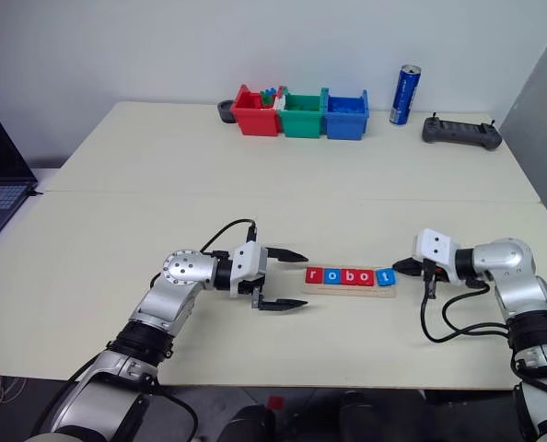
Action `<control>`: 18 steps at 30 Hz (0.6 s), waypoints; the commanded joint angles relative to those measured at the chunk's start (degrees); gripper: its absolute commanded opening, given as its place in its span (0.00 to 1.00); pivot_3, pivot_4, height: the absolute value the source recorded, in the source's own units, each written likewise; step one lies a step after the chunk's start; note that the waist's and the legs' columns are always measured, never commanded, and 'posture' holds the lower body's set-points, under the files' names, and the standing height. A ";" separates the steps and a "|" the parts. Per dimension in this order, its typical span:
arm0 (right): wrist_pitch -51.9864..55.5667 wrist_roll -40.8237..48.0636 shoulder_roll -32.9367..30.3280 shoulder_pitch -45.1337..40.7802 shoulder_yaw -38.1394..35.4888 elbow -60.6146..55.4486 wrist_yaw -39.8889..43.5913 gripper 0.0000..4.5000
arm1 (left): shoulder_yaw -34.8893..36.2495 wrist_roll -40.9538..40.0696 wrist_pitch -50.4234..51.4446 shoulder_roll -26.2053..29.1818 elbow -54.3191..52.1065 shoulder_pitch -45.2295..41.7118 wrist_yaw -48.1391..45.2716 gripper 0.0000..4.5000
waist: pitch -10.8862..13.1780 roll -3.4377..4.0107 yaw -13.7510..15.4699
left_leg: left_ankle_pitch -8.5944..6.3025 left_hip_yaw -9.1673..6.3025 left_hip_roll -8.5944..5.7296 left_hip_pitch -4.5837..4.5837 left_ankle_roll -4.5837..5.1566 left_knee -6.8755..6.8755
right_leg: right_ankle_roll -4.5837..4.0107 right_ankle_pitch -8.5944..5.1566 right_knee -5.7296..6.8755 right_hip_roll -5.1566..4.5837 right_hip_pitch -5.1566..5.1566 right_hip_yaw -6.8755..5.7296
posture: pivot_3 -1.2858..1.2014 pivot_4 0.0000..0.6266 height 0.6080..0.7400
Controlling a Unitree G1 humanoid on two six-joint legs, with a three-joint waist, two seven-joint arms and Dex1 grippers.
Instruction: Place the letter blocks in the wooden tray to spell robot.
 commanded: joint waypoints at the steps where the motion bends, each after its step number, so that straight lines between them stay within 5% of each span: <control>1: 1.38 1.43 -0.52 1.09 -0.51 -3.91 0.79 0.01 | 0.92 -0.68 -0.47 0.44 -1.79 -0.38 0.22 1.00 | 0.00 0.00 0.02 | 0.00 0.00 0.00 0.00 0.00 0.00 | 0.00 0.00 0.00 0.00 0.00 0.00 | 0.52 0.24 1.00; 18: 4.03 3.02 -2.82 2.57 -1.83 -5.76 1.84 0.01 | 0.71 -0.55 -0.69 0.29 -0.88 -1.16 -0.34 1.00 | 0.00 0.00 0.00 | 0.00 0.01 0.00 0.00 0.00 0.01 | 0.00 0.00 0.01 0.00 0.00 0.01 | 0.52 0.24 1.00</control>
